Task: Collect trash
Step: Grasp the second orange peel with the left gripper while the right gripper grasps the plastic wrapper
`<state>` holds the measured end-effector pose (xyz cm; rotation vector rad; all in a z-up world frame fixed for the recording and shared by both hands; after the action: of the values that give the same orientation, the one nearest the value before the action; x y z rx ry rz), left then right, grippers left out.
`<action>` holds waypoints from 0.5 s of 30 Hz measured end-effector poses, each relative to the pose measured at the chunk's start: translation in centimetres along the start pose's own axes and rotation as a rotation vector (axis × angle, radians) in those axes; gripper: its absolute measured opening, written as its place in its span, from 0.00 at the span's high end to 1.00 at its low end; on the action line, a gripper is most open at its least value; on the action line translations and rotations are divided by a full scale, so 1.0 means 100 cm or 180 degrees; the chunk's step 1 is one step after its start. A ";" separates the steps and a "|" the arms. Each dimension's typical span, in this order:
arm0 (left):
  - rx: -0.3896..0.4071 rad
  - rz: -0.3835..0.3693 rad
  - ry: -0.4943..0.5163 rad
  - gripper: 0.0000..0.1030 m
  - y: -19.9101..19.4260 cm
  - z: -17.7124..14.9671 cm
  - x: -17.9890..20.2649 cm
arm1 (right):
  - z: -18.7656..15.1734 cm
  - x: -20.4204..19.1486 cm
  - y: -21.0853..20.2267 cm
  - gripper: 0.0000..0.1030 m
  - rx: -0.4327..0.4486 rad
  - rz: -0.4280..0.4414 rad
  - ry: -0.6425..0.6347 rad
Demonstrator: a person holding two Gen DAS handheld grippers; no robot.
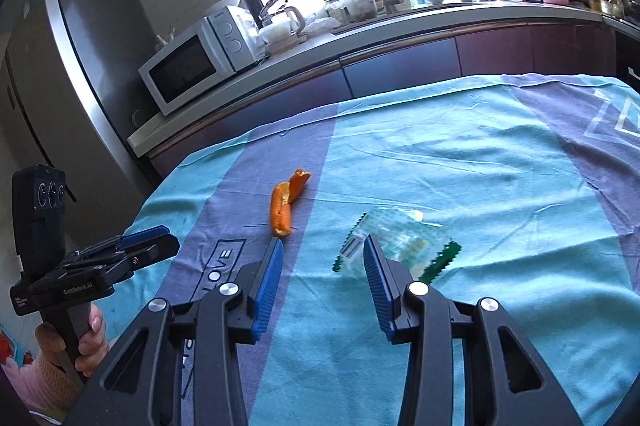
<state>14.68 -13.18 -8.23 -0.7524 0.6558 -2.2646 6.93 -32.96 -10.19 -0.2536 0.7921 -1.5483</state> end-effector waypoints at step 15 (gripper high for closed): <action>-0.0208 -0.0020 0.0085 0.42 0.058 0.031 0.016 | -0.003 0.050 0.015 0.53 -0.0244 -0.0162 0.0283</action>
<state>18.20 -18.89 -9.14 -0.7578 0.7441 -2.2719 7.13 -37.46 -12.80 -0.2643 0.9222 -1.5877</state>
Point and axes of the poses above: each gripper's, at about its wrist camera, not at the fingertips, and y roughly the way its jaws point, x to its right, z to its top, the point moved 7 cm from there along y, roughly the way its jaws point, and after that the axes turned 11 degrees about -z, right-handed, at the moved point
